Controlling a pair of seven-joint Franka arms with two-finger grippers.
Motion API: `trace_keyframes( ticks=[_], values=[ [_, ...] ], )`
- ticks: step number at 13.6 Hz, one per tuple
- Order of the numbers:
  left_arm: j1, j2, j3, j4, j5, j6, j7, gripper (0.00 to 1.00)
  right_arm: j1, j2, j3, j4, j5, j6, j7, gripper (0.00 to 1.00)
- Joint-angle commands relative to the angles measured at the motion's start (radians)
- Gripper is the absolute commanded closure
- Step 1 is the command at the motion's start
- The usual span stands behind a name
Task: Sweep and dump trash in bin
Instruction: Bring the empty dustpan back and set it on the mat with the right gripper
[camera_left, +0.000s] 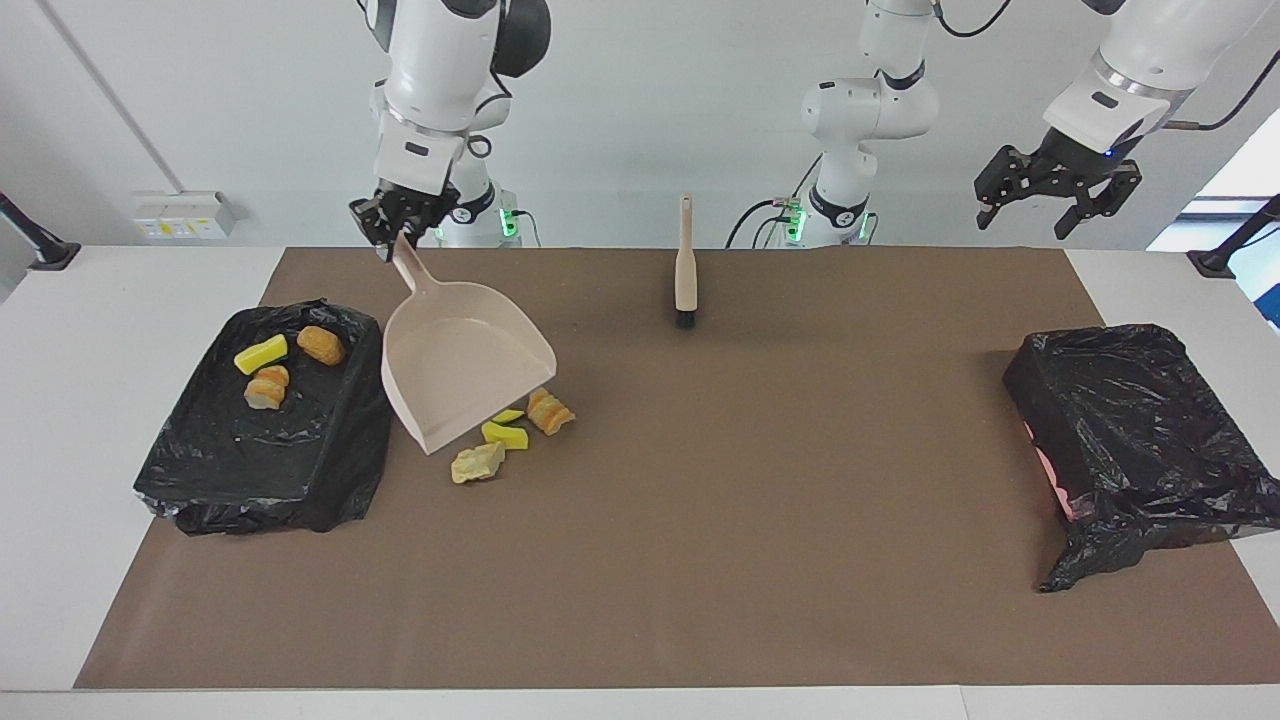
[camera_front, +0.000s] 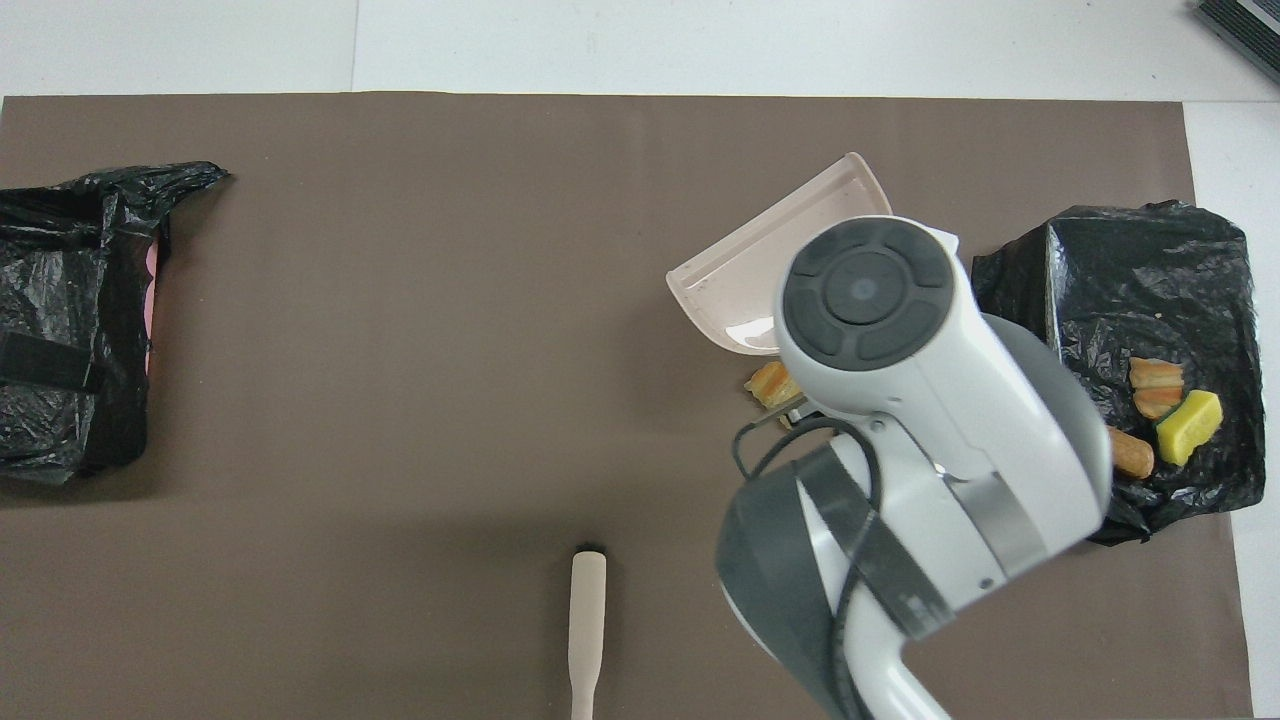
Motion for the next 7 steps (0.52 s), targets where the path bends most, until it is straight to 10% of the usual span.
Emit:
trace_keyframes(
  ticks=[1,7],
  values=[
    [-0.008,-0.014,0.000,-0.008,0.008,0.001,0.002,0.00,0.075,0.133,0.002,0.112,0.043,0.098,0.209,1.00],
    [-0.009,-0.015,0.000,-0.008,0.007,-0.001,-0.008,0.00,0.082,0.258,0.000,0.129,0.105,0.328,0.259,1.00]
  ],
)
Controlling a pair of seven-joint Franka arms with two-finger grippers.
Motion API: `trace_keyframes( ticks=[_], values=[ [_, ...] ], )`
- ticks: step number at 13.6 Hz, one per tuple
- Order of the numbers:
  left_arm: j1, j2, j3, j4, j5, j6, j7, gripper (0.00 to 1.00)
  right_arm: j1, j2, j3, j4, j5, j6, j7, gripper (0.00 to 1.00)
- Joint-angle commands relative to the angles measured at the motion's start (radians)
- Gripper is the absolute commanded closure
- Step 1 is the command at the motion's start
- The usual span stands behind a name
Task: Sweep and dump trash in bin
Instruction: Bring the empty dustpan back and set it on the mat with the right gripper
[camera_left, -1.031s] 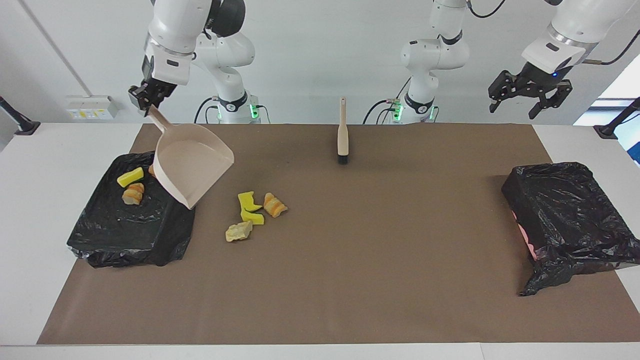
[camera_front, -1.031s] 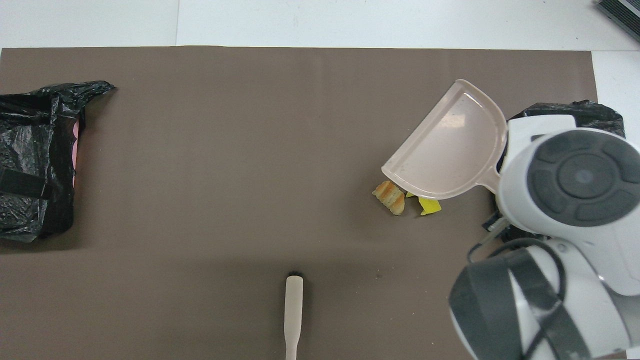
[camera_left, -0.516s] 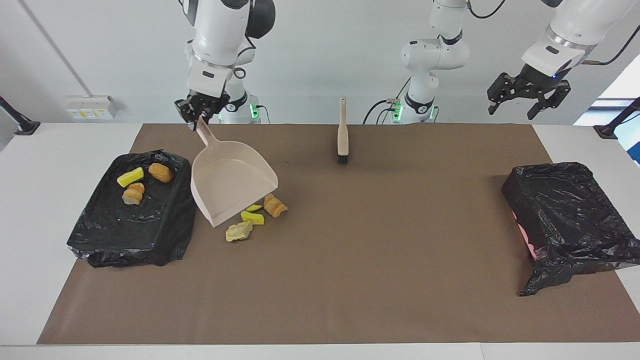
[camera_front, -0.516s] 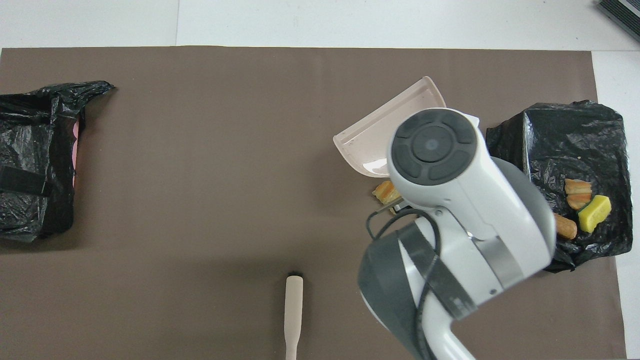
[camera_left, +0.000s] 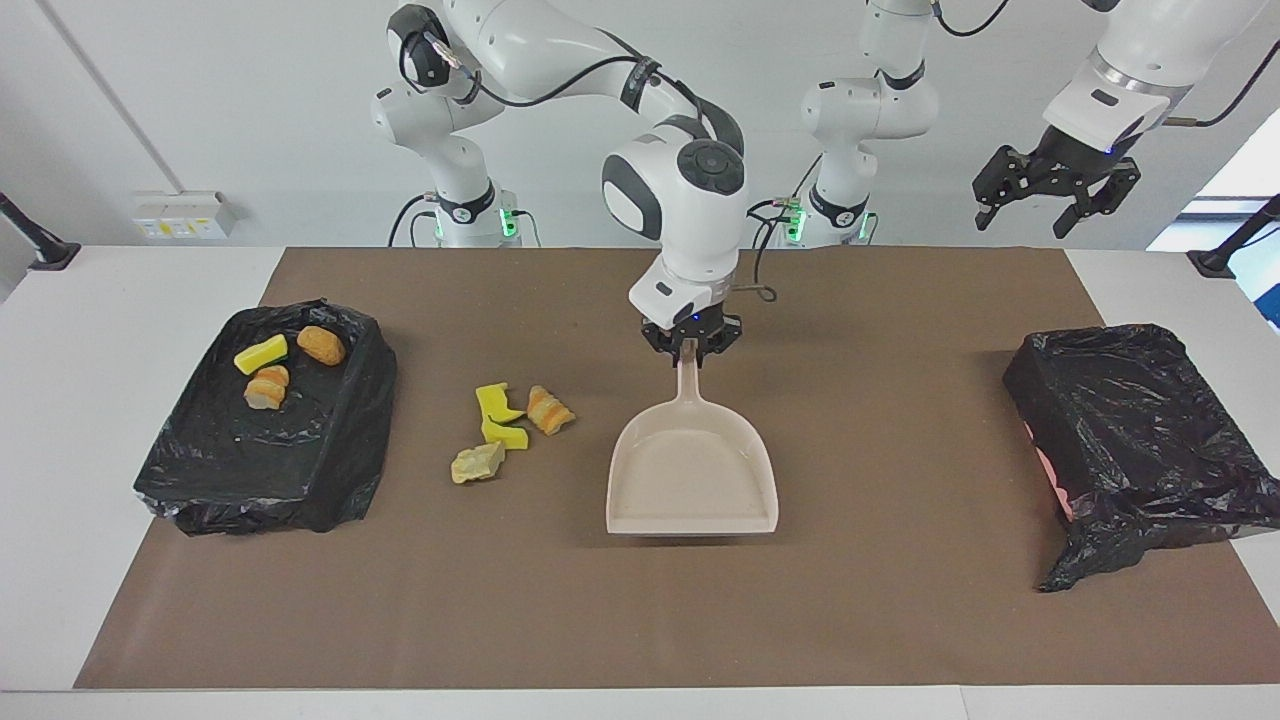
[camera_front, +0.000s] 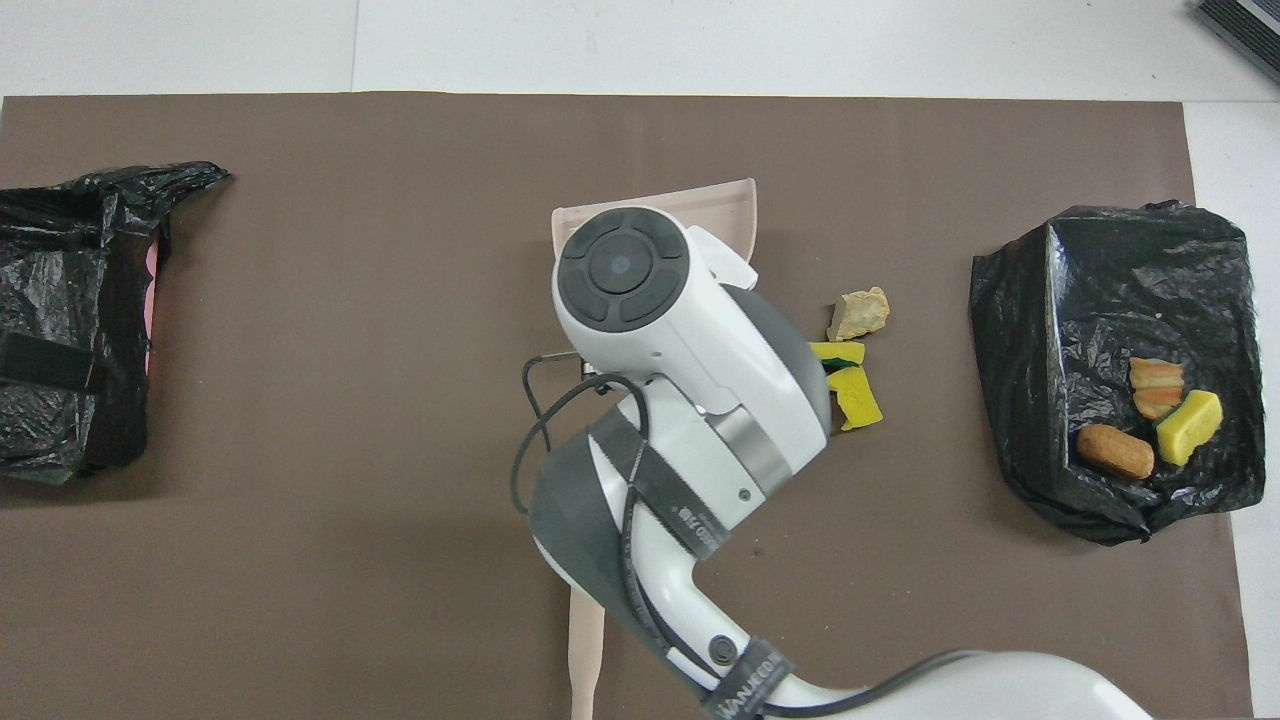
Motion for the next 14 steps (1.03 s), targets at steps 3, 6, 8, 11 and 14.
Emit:
trace_keyframes(
  ticks=[3,6,8,11,14],
  values=[
    [-0.020,-0.016,0.003,-0.014,0.005,0.001,-0.011,0.00,-0.016,0.021,0.007,0.013,0.003,0.021,-0.016,1.00],
    [-0.020,-0.016,0.003,-0.016,0.005,0.011,-0.003,0.00,-0.005,0.020,0.007,-0.053,0.004,0.092,-0.031,1.00],
    [-0.020,-0.014,0.003,-0.014,0.005,0.024,0.005,0.00,-0.007,0.020,0.007,-0.057,0.004,0.093,-0.087,1.00],
    [-0.020,-0.002,0.001,-0.005,0.007,0.036,0.003,0.00,-0.005,0.020,0.007,-0.068,0.010,0.098,-0.092,0.91],
    [-0.020,0.001,0.001,-0.003,0.007,0.045,0.005,0.00,-0.002,0.015,0.007,-0.059,0.004,0.087,-0.083,0.00]
  ],
)
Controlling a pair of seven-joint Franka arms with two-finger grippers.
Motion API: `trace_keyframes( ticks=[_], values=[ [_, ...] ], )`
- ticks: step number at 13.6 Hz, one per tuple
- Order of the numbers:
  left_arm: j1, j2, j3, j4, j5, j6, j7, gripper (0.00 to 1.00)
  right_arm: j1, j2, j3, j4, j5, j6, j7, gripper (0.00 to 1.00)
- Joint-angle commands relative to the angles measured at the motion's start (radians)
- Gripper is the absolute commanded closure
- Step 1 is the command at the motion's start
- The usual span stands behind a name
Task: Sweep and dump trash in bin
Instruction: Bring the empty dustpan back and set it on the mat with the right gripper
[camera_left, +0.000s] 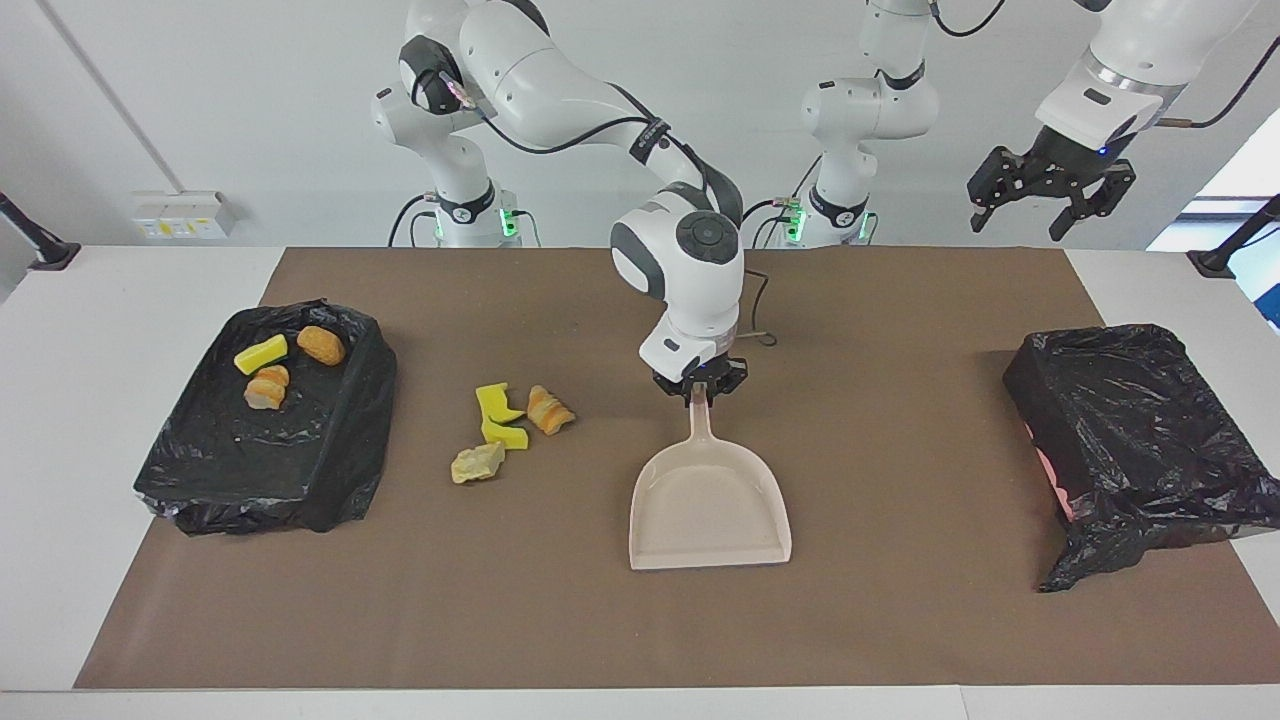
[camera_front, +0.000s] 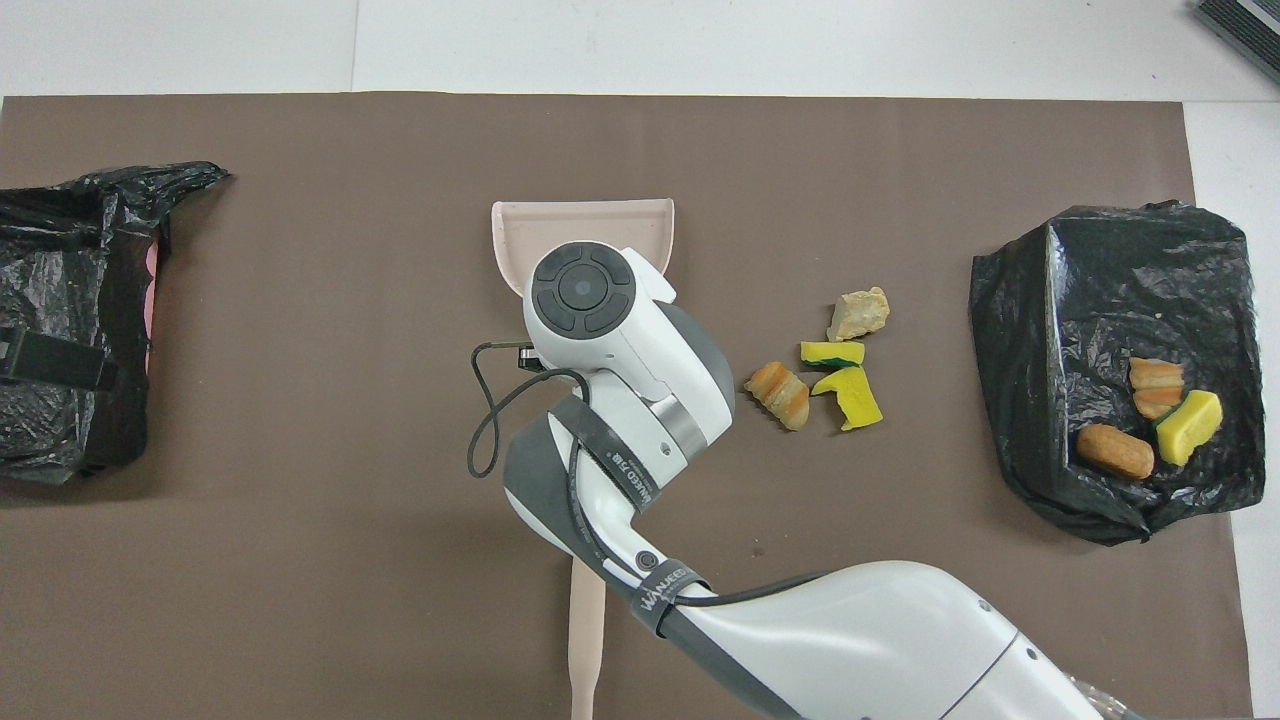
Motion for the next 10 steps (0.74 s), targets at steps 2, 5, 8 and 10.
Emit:
trace_keyframes(
  ticks=[2,5,8,10],
  values=[
    [-0.011,-0.001,0.006,-0.002,0.007,0.023,0.003,0.00,-0.002,-0.046,0.007,-0.015,0.004,-0.008,-0.017,0.00],
    [-0.012,0.025,0.004,0.003,0.007,0.023,0.003,0.00,-0.020,-0.099,0.008,-0.026,0.024,-0.112,-0.048,0.00],
    [-0.024,0.131,-0.029,0.109,0.009,0.016,-0.002,0.00,-0.037,-0.166,0.010,-0.032,0.076,-0.197,-0.062,0.00],
    [-0.043,0.197,-0.055,0.155,0.015,0.027,-0.007,0.00,-0.036,-0.246,0.010,-0.105,0.088,-0.208,-0.045,0.00]
  ],
)
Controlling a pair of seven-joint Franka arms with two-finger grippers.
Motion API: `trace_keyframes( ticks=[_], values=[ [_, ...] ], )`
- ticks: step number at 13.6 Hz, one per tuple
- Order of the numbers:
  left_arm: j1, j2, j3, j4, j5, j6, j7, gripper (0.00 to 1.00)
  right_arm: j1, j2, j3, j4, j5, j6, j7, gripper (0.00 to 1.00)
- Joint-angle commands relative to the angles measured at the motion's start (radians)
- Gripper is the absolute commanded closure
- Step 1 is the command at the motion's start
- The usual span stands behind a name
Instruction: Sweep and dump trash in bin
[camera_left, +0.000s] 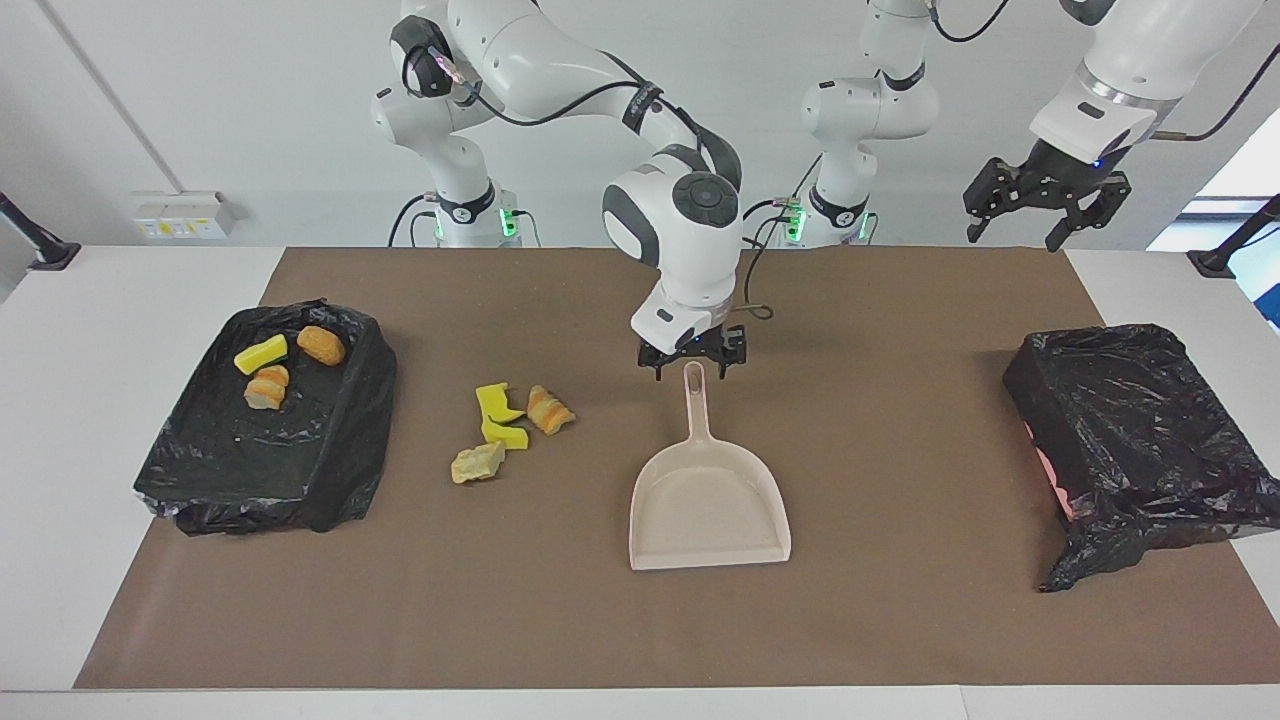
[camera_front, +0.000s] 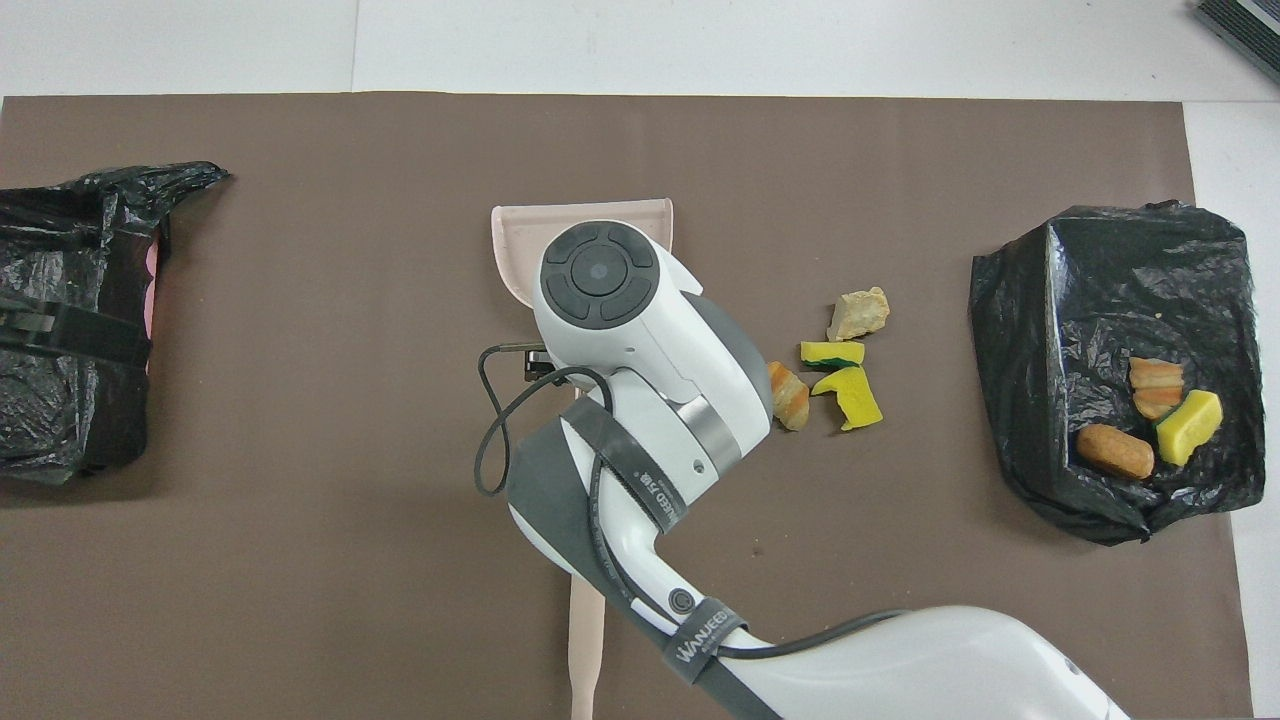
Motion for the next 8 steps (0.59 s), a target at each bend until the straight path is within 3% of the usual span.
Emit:
trace_keyframes(
  ticks=[1,6,8],
  values=[
    [-0.051,0.129,-0.009,0.131,0.016,0.002,-0.009,0.00,-0.010,-0.137,0.009,-0.142,0.051,-0.006,-0.017,0.00],
    [-0.198,0.271,-0.006,0.179,0.038,0.121,-0.134,0.00,0.070,-0.384,0.010,-0.477,0.169,-0.001,0.107,0.00],
    [-0.256,0.291,-0.008,0.157,0.055,0.170,-0.196,0.00,0.131,-0.500,0.010,-0.687,0.281,0.158,0.179,0.00]
  ],
)
